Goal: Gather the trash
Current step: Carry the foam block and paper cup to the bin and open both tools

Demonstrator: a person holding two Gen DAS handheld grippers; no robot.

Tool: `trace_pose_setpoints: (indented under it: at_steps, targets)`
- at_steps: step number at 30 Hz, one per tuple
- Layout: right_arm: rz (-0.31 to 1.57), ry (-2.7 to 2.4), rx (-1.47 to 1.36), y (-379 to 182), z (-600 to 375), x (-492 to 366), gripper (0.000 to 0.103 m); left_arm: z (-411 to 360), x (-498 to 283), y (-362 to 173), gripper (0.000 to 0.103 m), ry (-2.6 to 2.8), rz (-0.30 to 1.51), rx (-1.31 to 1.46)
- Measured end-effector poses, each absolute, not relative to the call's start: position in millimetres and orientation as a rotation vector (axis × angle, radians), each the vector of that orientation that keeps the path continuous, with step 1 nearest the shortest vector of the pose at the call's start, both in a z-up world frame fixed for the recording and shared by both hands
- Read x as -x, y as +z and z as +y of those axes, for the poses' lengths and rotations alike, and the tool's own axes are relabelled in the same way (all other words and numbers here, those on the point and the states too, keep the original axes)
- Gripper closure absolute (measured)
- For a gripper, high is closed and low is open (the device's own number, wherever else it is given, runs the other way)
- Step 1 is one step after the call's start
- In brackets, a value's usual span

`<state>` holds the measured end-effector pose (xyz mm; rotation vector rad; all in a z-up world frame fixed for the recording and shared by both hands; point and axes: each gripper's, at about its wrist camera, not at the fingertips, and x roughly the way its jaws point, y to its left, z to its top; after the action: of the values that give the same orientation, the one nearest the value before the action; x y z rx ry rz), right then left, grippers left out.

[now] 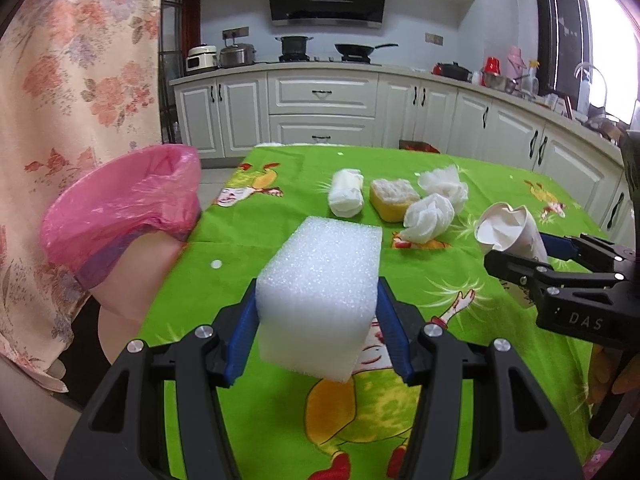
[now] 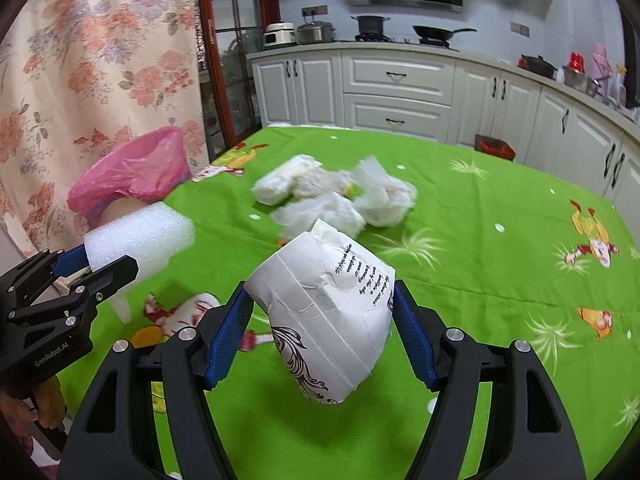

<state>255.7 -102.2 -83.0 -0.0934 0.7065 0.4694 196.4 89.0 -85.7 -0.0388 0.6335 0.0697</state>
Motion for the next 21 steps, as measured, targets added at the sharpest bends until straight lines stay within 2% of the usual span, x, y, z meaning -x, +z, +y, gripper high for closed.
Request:
trace_pose_setpoints:
  at_steps: [21]
  targets:
    - [0.576, 0.711, 0.219, -33.1, 24.6, -263.1, 0.036, 204.3, -167.3, -37.0, 0.049, 0.291, 0.495, 0.143]
